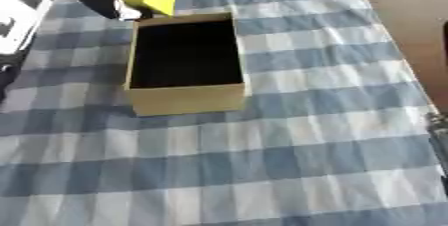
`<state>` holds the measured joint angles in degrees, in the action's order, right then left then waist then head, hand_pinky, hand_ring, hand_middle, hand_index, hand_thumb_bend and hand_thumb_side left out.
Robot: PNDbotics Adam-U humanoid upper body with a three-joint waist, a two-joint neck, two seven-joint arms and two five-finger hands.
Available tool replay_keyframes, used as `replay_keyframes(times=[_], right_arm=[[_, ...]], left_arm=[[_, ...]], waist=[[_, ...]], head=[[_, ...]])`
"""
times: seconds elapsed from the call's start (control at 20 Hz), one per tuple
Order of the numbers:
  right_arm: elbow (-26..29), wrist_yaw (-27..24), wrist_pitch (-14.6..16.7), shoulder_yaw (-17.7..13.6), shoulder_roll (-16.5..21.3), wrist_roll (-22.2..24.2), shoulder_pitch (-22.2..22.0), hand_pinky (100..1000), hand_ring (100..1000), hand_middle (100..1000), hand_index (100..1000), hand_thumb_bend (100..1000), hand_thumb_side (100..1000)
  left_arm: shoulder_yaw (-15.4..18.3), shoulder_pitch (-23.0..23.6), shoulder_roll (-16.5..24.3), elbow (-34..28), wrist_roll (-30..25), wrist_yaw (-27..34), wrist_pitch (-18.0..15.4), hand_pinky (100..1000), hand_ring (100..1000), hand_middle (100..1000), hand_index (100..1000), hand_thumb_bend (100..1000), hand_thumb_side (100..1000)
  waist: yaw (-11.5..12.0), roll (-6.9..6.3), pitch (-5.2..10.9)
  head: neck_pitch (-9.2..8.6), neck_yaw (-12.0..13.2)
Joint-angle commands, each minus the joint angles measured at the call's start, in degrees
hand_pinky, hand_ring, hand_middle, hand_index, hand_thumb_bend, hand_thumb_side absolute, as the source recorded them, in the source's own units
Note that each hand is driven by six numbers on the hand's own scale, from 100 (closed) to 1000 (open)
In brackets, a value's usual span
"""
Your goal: Pick up objects on the table and place them in the box.
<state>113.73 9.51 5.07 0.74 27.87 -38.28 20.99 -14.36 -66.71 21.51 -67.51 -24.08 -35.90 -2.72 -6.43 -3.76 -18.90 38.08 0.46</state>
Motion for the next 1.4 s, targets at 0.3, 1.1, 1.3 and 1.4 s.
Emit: replay_keyframes(times=[0.3, 1.1, 1.3, 1.4], right_arm=[[0.86, -0.48, 0.16, -0.05, 0.45, 0.38, 1.39, 835, 777, 735, 824, 100, 641], [0.86, -0.52, 0.11, -0.16, 0.22, 0.27, 0.91, 836, 776, 734, 825, 100, 644], [0.86, -0.53, 0.09, -0.28, 0.19, 0.18, 0.79, 837, 776, 734, 825, 100, 643], [0.86, -0.53, 0.10, -0.34, 0.16, 0.14, 0.79, 836, 776, 734, 825, 100, 642]], left_arm=[[1.52, -1.84, -1.48, 6.82, -0.04, 2.48, -8.34, 852, 734, 614, 731, 238, 100], [2.69, -1.30, -0.88, 7.71, 0.75, -6.27, -14.27, 886, 874, 787, 891, 817, 478], [2.81, -0.91, -0.83, 7.55, 0.58, -6.15, -14.95, 889, 875, 783, 887, 830, 492], [2.88, -0.74, -0.76, 7.30, 0.55, -5.90, -14.87, 890, 876, 784, 887, 825, 491]], waist=[[-1.42, -0.41, 0.18], [-1.02, -0.69, 0.30], [-0.95, -0.62, 0.37], [-0.95, -0.56, 0.43]], head=[[-0.88, 0.71], [-0.67, 0.33], [-0.64, 0.29], [-0.69, 0.25]])
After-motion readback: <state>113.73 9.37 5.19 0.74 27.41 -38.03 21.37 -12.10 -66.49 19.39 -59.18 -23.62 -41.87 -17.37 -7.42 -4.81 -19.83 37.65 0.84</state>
